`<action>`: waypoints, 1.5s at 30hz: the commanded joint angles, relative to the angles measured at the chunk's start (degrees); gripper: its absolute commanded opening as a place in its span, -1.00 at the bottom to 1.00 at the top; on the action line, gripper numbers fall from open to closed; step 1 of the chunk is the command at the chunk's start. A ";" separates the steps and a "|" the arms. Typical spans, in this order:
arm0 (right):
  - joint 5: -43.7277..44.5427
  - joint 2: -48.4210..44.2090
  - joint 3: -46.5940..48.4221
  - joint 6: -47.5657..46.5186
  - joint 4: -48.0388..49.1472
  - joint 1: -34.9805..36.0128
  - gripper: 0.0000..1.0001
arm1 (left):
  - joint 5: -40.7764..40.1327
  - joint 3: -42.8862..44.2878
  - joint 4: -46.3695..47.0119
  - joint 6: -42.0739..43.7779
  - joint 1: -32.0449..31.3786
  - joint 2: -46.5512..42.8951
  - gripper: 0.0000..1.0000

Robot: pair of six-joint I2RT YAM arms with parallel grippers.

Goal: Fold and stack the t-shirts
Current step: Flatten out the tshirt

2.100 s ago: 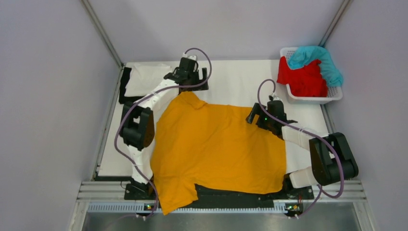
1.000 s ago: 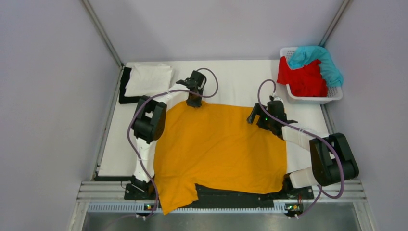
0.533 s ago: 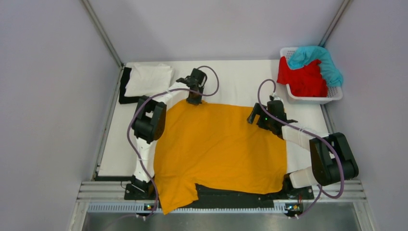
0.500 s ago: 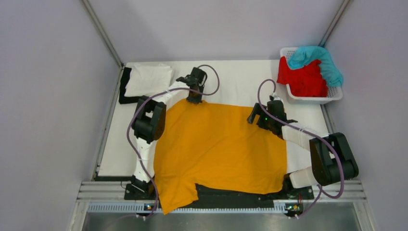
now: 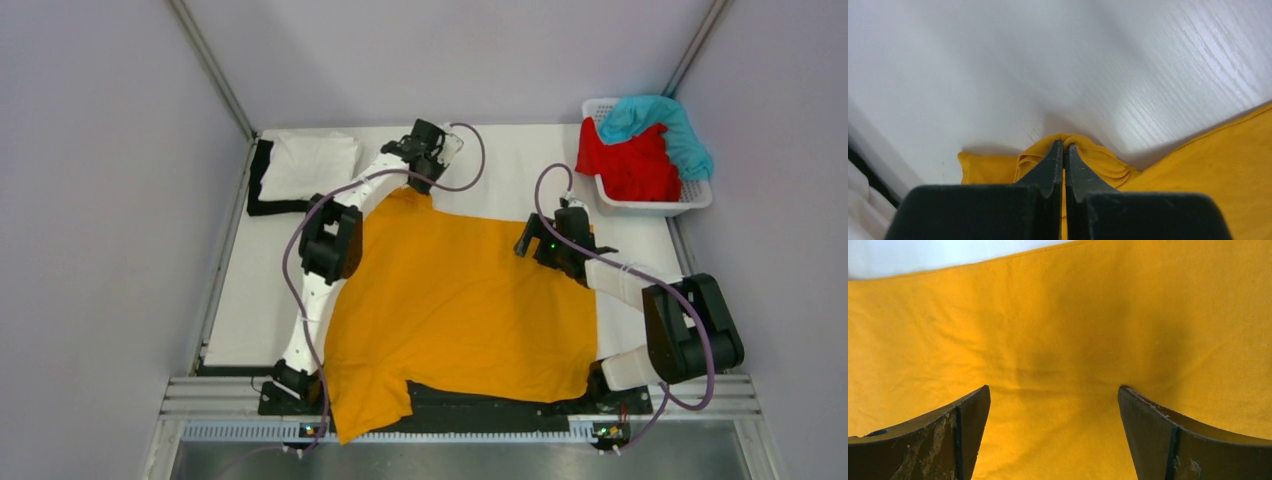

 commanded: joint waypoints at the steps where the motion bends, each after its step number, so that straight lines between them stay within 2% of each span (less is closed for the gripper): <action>1: 3.53 3.29 -1.39 -1.58 -8.92 -0.02 0.98 | -0.18 7.47 -3.96 15.22 -2.75 4.98 -1.00; 5: 3.40 3.61 -1.24 -1.56 -9.01 -0.04 0.97 | -5.51 7.07 0.25 21.58 -5.25 6.51 -1.00; 9: 3.18 3.90 -1.17 -1.71 -9.10 -0.05 0.97 | -9.04 8.16 4.52 21.92 -6.41 7.26 -1.00; 10: 3.16 3.98 -1.21 -1.74 -9.10 -0.04 0.98 | -9.58 8.47 5.45 20.67 -6.40 7.18 -0.78; 11: 3.11 3.88 -1.21 -1.79 -9.05 -0.04 0.97 | -10.32 8.63 6.33 19.51 -6.32 6.76 -0.45; 12: 3.16 3.89 -1.13 -1.74 -9.16 -0.02 0.97 | -10.95 8.64 7.08 18.25 -6.31 6.10 -0.02; 13: 3.27 3.82 -1.00 -1.78 -9.37 -0.08 0.97 | -11.53 8.60 7.51 17.08 -6.31 5.39 0.73; 14: 3.33 3.72 -0.87 -1.70 -9.56 -0.06 0.97 | -12.42 8.59 7.83 15.50 -6.35 4.41 0.96; 20: 3.82 0.13 1.81 -1.47 -12.07 -0.07 0.97 | -18.89 6.05 9.19 1.90 -5.55 -5.87 0.97; 24: 5.53 -4.28 4.52 -1.34 -15.79 -0.07 0.97 | -21.63 -3.36 7.82 -14.23 -3.33 -16.42 0.97; 26: 6.39 -6.92 4.93 -0.88 -17.18 -0.02 0.98 | -19.67 -9.68 4.21 -23.95 -1.19 -21.68 0.97; 28: 7.28 -8.88 4.87 -0.52 -18.79 -0.03 0.97 | -13.33 -19.47 4.28 -31.02 1.19 -27.00 0.97; 30: 8.14 -9.66 4.41 -0.01 -20.72 -0.07 0.97 | -8.36 -29.09 5.77 -34.85 2.54 -31.21 0.97; 33: 8.72 -9.16 2.73 1.00 -21.84 -0.11 0.97 | -5.35 -39.79 8.50 -38.83 2.76 -35.01 0.97; 37: 9.10 -4.48 2.90 1.38 -21.53 -0.25 0.97 | -1.61 -45.78 11.28 -41.25 2.92 -33.10 0.98; 45: 8.50 9.25 9.83 -0.38 -17.68 -2.60 0.97 | -0.58 -36.79 7.15 -43.32 7.28 -18.94 0.97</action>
